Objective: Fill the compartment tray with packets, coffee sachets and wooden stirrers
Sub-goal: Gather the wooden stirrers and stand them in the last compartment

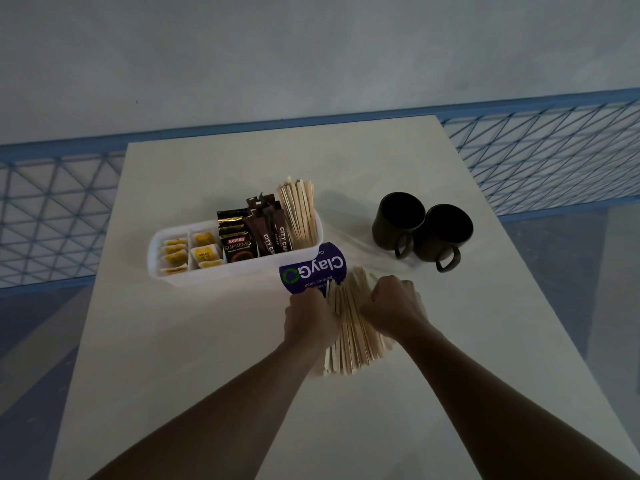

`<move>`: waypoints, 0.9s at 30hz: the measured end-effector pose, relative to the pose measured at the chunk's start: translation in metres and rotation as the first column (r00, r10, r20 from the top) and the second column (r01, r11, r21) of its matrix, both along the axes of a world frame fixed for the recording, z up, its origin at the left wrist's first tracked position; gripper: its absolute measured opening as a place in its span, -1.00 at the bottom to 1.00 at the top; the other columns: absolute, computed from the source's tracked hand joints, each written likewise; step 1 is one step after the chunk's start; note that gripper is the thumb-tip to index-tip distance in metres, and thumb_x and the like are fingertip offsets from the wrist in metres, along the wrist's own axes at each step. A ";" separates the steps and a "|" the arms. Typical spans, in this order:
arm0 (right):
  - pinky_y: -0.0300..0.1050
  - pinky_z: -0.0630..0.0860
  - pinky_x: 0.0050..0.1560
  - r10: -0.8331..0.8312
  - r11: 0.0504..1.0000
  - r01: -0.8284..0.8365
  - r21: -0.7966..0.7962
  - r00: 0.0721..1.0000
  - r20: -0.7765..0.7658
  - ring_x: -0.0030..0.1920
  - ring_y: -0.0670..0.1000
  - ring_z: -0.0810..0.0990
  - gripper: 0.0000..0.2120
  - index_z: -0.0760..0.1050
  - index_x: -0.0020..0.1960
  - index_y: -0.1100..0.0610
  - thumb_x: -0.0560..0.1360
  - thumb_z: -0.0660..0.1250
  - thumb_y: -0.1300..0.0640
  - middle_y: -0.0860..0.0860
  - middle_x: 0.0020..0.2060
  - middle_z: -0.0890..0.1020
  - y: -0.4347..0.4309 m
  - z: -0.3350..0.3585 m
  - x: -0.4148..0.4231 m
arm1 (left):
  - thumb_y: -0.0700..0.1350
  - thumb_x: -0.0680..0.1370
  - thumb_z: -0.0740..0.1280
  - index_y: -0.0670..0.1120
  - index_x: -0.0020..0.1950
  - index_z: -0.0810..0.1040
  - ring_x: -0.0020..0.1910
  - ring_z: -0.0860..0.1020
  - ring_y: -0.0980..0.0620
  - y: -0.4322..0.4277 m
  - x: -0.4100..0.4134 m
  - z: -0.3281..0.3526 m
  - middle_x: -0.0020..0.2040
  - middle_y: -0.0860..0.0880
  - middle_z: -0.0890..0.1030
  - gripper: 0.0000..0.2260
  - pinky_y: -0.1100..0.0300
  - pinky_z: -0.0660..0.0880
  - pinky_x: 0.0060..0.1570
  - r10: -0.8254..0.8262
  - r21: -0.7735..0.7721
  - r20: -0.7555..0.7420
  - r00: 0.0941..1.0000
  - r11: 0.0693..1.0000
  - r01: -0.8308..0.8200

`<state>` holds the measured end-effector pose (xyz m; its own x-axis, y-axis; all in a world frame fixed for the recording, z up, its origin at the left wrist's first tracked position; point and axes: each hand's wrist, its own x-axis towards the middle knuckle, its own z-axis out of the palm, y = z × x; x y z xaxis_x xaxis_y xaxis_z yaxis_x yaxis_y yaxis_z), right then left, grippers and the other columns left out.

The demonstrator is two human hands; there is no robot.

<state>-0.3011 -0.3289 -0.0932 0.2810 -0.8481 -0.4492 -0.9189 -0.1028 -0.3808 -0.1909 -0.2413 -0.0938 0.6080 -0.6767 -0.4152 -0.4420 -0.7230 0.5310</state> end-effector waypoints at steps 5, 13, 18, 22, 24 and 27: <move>-0.20 0.33 -0.48 0.000 0.999 -0.001 -0.048 1.000 -0.029 -0.46 0.00 0.49 -0.72 0.43 -0.29 0.12 0.54 0.32 0.02 0.02 -0.39 0.54 0.005 0.005 0.007 | 0.02 0.47 0.45 -0.14 0.16 0.57 0.01 0.59 -0.09 0.002 0.002 -0.002 0.02 -0.07 0.62 -0.65 0.17 0.43 -0.17 -0.013 0.023 0.010 1.000 1.000 0.013; -0.17 0.33 -0.45 0.012 0.997 -0.018 -0.069 0.996 -0.090 -0.40 0.01 0.48 -0.80 0.36 -0.27 0.11 0.52 0.26 0.17 0.04 -0.34 0.51 0.011 0.020 0.013 | 0.07 0.48 0.43 -0.13 0.14 0.59 0.00 0.59 -0.08 0.005 0.006 -0.001 0.02 -0.05 0.64 -0.66 0.17 0.41 -0.17 -0.021 0.000 0.011 1.000 1.000 0.021; -0.16 0.37 -0.41 0.031 0.997 -0.040 -0.072 0.992 -0.119 -0.38 -0.02 0.48 -0.82 0.37 -0.23 0.11 0.54 0.26 0.17 0.04 -0.32 0.52 0.014 0.026 0.014 | 0.05 0.48 0.44 -0.11 0.10 0.61 -0.02 0.60 -0.06 0.008 0.015 -0.003 -0.01 -0.04 0.65 -0.70 0.19 0.44 -0.16 -0.023 0.006 -0.012 1.000 1.000 0.023; -0.10 0.48 -0.30 0.030 0.997 -0.038 -0.063 0.993 -0.114 -0.33 0.02 0.52 -0.91 0.42 -0.14 0.14 0.54 0.27 0.18 0.04 -0.31 0.50 0.017 0.026 0.020 | 0.03 0.51 0.41 -0.14 0.11 0.59 0.00 0.60 -0.05 0.008 0.024 0.001 0.00 -0.04 0.64 -0.70 0.18 0.49 -0.09 -0.045 0.010 -0.084 0.995 0.999 0.046; -0.12 0.46 -0.33 0.031 0.997 -0.038 -0.062 0.994 -0.108 -0.35 0.00 0.50 -0.89 0.43 -0.10 0.16 0.57 0.26 0.15 0.02 -0.32 0.48 0.020 0.027 0.023 | -0.02 0.52 0.40 -0.13 0.13 0.58 0.01 0.59 -0.05 0.007 0.028 0.002 0.02 -0.06 0.63 -0.74 0.17 0.51 -0.07 -0.037 0.036 -0.113 0.993 0.999 0.041; -0.22 0.32 -0.44 0.049 0.997 -0.056 -0.055 0.990 -0.135 -0.40 -0.06 0.42 -0.87 0.38 -0.12 0.14 0.60 0.24 0.15 0.01 -0.34 0.43 0.025 0.029 0.024 | -0.11 0.54 0.34 -0.14 0.14 0.57 -0.05 0.58 -0.05 0.006 0.032 0.006 0.00 -0.08 0.61 -0.78 0.17 0.52 -0.13 -0.036 0.067 -0.144 0.989 0.997 0.046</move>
<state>-0.2768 -0.3043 -0.0643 0.2668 -0.8597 -0.4355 -0.9538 -0.1707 -0.2472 -0.1591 -0.2349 -0.0882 0.5113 -0.6661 -0.5431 -0.3953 -0.7434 0.5395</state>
